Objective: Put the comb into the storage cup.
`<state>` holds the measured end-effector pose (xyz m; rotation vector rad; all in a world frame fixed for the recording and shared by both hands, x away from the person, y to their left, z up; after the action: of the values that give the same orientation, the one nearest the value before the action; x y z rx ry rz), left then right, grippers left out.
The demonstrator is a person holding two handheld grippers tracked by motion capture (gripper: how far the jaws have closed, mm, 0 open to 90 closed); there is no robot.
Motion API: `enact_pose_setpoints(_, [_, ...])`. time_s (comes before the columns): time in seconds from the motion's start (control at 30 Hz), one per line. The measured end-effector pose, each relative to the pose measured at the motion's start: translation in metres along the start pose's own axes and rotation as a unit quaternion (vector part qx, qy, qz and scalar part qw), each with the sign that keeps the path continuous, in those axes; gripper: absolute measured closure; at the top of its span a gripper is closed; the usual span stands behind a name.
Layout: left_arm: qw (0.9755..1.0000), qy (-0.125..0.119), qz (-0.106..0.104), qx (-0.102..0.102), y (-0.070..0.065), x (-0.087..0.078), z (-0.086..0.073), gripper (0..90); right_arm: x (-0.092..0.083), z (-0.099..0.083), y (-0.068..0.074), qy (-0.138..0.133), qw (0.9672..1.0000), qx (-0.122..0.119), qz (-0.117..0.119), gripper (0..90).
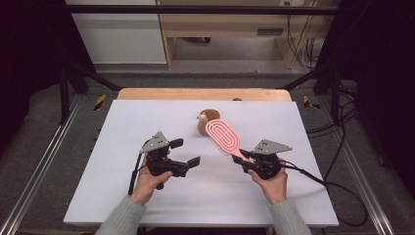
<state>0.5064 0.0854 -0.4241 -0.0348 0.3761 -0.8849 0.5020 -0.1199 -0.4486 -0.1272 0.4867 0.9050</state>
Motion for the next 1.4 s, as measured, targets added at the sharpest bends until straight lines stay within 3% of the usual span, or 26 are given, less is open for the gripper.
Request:
enact_pose_setpoints(0.9, [0.9997, 0.000, -0.018, -0.017, -0.015, 0.019, 0.005, 2.7, -0.001, 0.000, 0.000, -0.001, 1.0000, -0.003, -0.001, 68.4])
enact_pose_setpoints(1.4, [0.9989, -0.002, -0.023, -0.041, -0.018, 0.027, 0.009, 2.6, -0.001, 0.000, 0.000, -0.001, 1.0000, -0.004, -0.002, 68.5])
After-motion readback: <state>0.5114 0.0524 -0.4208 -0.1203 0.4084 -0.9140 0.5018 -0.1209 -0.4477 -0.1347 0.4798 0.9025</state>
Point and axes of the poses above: each handheld gripper's, and its own axes: x roughly forward along the jaws, z roughly out of its top, y roughly to its left, the point moved 8 cm from there along x, roughly forward along the jaws, and after that the axes turned 6 degrees about z, right-handed, at the moved point
